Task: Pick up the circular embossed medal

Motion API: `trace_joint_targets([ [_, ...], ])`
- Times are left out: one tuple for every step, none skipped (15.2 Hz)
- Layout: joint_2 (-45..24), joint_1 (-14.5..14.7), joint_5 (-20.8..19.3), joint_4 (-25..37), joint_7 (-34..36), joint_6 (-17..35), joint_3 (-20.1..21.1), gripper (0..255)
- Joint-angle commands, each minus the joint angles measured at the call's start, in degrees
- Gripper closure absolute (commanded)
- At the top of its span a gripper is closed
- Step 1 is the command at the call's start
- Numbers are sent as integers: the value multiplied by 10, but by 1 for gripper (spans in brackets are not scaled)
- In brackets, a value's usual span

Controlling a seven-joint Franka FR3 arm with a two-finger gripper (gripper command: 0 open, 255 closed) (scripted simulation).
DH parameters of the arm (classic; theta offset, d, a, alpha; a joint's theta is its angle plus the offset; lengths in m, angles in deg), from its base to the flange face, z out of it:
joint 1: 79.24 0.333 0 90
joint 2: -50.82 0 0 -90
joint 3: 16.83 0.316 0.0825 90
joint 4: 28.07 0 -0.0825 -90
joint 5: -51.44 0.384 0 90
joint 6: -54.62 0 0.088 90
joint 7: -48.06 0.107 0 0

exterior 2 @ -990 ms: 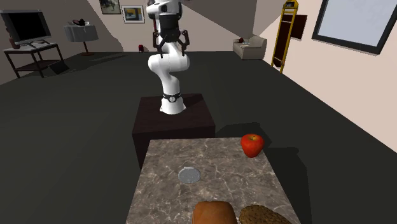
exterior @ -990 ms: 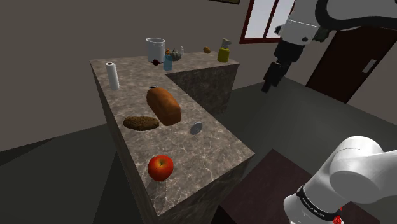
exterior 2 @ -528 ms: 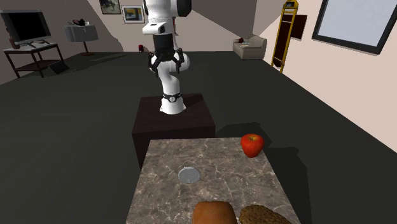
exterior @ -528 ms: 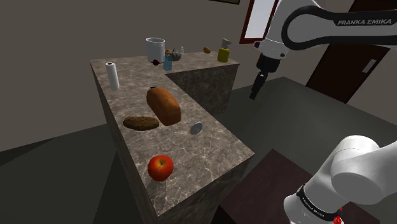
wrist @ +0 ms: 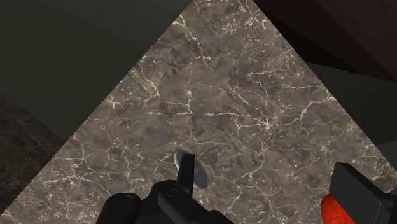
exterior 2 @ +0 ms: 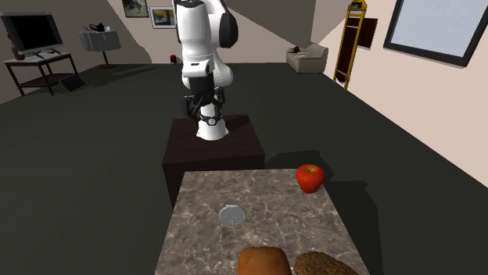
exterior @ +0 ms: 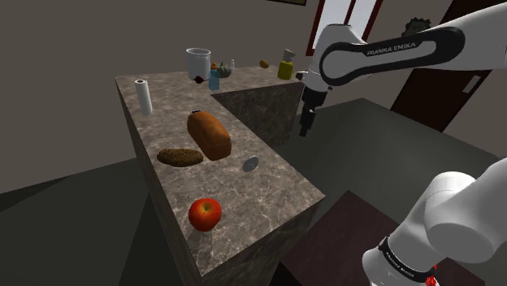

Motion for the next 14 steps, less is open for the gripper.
trace_joint_targets([
  [-42, 9, 4, 13, -48, 27, -9, 0],
  [-64, 13, 7, 21, -71, 39, -12, 0],
  [-86, 16, 10, 29, -94, 51, -14, 0],
  [-108, 19, 14, 38, -116, 63, -16, 0],
  [-130, 22, 19, 48, -138, 74, -17, 0],
  [-152, 25, 23, 58, -161, 84, -17, 0],
  [-174, 27, 28, 69, -182, 94, -17, 0],
  [-196, 29, 32, 80, -204, 103, -15, 0],
  [-217, 30, 37, 92, -225, 111, -13, 0],
  [-239, 31, 41, 104, -245, 119, -11, 0],
  [-261, 31, 45, 117, -265, 126, -8, 0],
  [-282, 31, 48, 130, -285, 133, -4, 0],
  [-303, 31, 51, 144, -304, 140, 0, 0],
  [-324, 31, 53, 157, -322, 146, 5, 0],
])
